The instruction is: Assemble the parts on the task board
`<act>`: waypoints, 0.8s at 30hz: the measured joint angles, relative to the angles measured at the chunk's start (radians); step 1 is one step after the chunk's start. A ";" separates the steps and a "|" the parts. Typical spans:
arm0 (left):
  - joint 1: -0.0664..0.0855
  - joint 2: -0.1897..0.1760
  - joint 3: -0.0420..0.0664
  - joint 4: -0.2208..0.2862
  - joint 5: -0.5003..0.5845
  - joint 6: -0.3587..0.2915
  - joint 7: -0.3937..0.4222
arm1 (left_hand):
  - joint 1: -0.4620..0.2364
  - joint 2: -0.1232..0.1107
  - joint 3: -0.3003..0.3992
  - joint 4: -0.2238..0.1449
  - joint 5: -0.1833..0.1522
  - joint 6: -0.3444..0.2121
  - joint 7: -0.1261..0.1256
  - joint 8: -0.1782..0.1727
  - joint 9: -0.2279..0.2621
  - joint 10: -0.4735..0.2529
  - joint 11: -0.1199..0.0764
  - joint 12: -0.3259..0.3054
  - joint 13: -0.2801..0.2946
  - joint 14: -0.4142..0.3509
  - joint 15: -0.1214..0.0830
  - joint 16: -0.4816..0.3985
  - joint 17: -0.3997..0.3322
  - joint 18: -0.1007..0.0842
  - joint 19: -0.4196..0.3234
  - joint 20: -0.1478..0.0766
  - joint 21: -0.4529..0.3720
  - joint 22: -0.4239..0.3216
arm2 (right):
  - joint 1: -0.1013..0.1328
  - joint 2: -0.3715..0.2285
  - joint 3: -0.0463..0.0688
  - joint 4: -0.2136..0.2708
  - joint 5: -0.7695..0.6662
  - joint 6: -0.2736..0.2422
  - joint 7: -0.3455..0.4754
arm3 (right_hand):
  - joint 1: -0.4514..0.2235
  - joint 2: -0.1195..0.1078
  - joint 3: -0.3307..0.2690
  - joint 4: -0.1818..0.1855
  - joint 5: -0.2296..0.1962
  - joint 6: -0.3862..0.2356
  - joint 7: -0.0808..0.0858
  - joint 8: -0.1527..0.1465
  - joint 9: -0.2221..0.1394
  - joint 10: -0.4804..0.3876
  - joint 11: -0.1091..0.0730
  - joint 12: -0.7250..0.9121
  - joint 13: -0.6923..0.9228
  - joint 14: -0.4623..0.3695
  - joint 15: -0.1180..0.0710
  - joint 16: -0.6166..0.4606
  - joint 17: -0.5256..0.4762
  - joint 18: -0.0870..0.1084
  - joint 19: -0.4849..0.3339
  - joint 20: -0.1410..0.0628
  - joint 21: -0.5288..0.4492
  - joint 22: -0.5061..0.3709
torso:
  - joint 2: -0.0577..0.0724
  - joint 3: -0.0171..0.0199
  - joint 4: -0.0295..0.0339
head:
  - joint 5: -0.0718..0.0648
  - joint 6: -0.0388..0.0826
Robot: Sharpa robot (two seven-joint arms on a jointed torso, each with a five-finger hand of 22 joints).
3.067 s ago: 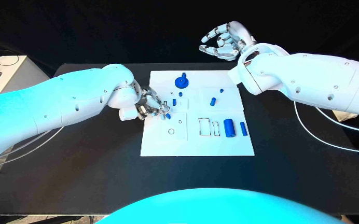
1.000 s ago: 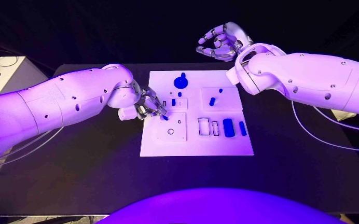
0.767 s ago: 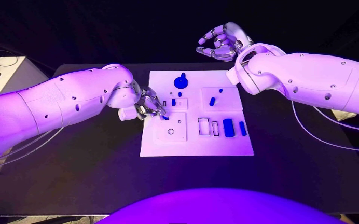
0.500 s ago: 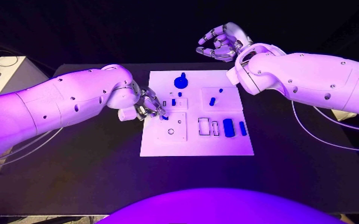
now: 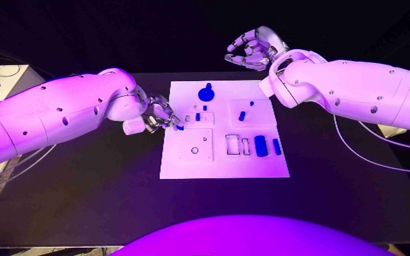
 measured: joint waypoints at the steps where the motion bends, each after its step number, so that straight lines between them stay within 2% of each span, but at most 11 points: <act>1: 0.003 -0.003 0.003 0.000 0.000 0.002 0.001 | 0.000 0.000 0.000 0.000 0.000 0.000 0.000 0.000 0.000 0.000 0.000 0.000 -0.001 0.000 0.000 0.000 0.000 0.000 0.000 0.000 0.000 0.000 | 0.000 0.000 0.000 -0.001 0.000 0.000 0.000 | 0.000 0.000 0.000 0.000 0.000 0.000 0.000 0.000 0.000 0.000 0.000 0.000 0.000 0.000 0.000 0.000 0.000 0.000 0.000 0.000 0.000 0.000 | 0.000 -0.0001 0.0000 | 0.000 0.000; 6: 0.013 0.000 0.021 -0.013 0.000 0.025 0.007 | -0.009 -0.001 0.003 0.002 0.000 0.000 0.000 0.000 0.001 0.000 0.000 0.000 0.002 0.000 0.000 0.000 0.000 0.000 -0.004 0.004 0.000 -0.002 | -0.001 0.000 0.000 -0.009 0.000 0.001 0.001 | 0.000 0.000 0.000 0.000 0.000 0.000 0.000 0.000 0.000 0.000 0.000 0.000 0.000 0.000 0.000 0.000 0.000 0.000 0.000 0.000 -0.008 0.000 | 0.001 -0.0002 0.0003 | 0.002 0.000; 11: 0.018 0.031 0.035 -0.058 -0.016 0.062 0.012 | -0.009 -0.001 0.003 0.002 0.000 0.004 -0.004 0.006 0.007 0.000 0.000 0.009 0.011 0.000 0.000 0.000 0.000 0.000 -0.004 0.004 0.000 -0.002 | -0.003 0.001 0.000 -0.014 0.001 0.001 0.002 | 0.000 0.000 0.000 0.000 0.000 0.000 0.000 0.000 0.000 0.000 0.000 -0.006 0.000 0.000 0.000 0.000 0.000 0.000 0.000 0.000 -0.014 0.000 | 0.003 -0.0010 -0.0008 | 0.003 0.000; 16: 0.020 0.066 0.042 -0.106 -0.059 0.102 0.024 | -0.013 -0.005 0.011 -0.005 0.004 0.004 -0.004 0.006 0.007 -0.001 0.000 0.009 0.011 0.000 0.000 0.004 0.000 0.000 -0.004 0.004 0.000 -0.001 | -0.003 0.001 0.000 -0.016 0.001 0.001 0.003 | 0.000 0.000 0.000 0.000 0.000 0.000 0.000 0.000 0.000 0.000 0.000 -0.006 0.000 0.000 0.000 0.000 0.000 0.000 0.000 0.000 -0.014 0.000 | 0.005 -0.0012 -0.0021 | 0.005 0.000; 24: 0.020 0.131 0.044 -0.179 -0.136 0.159 0.043 | -0.016 -0.008 0.011 -0.005 0.010 0.004 -0.004 0.006 0.009 -0.005 -0.004 0.009 0.008 0.000 0.000 0.004 0.000 0.000 -0.004 0.004 0.000 0.003 | -0.004 0.003 0.000 -0.017 0.001 0.000 0.003 | 0.000 0.000 0.000 0.000 0.000 0.000 0.000 0.000 0.000 0.000 0.000 -0.006 0.000 0.000 0.000 0.000 0.000 0.000 0.000 0.000 -0.014 0.000 | 0.007 -0.0007 -0.0034 | 0.009 0.000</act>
